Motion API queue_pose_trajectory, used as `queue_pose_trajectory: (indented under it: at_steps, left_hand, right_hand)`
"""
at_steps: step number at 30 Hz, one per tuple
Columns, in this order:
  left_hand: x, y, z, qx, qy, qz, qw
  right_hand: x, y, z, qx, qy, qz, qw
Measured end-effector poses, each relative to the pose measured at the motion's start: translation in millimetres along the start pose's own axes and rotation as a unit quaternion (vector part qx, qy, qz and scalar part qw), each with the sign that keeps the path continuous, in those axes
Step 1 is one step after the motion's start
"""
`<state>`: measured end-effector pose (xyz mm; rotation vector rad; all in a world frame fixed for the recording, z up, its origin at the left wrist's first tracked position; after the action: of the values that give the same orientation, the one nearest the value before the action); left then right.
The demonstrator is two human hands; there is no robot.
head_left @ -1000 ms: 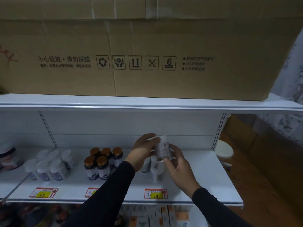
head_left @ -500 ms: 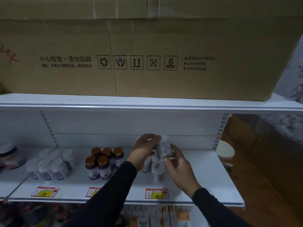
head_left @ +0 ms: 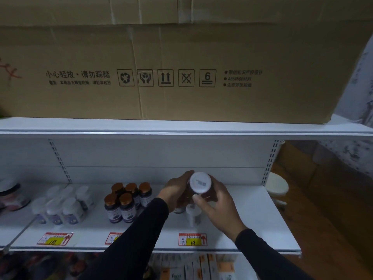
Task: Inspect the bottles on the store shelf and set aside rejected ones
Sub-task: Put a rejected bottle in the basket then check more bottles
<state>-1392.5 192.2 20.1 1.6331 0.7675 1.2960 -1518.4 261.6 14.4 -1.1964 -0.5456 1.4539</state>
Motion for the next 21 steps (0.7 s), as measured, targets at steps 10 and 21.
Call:
queue_pose_trajectory:
  at_steps: [10,21]
  left_hand:
    - [-4.3,9.3,4.1,-0.035,-0.046,-0.087,0.995]
    - [7.7,20.1,-0.8,-0.182,-0.072,-0.261,0.945]
  right_hand:
    - [0.8,5.4,1.7,-0.033,-0.014,-0.019,0.999]
    - [-3.2,11.5,7.3,-0.010,-0.022,-0.039,0.999]
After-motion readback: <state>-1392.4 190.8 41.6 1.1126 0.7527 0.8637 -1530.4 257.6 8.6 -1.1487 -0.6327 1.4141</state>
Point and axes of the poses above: each hand's wrist, its own x-axis away from the middle knuckle, its own z-axis out of the back of the hand, y = z × x, the point moved 6 cm from there along -x, towards the middle knuckle, and after that the axes turned 1 degree about z, right-handed, at the moved point
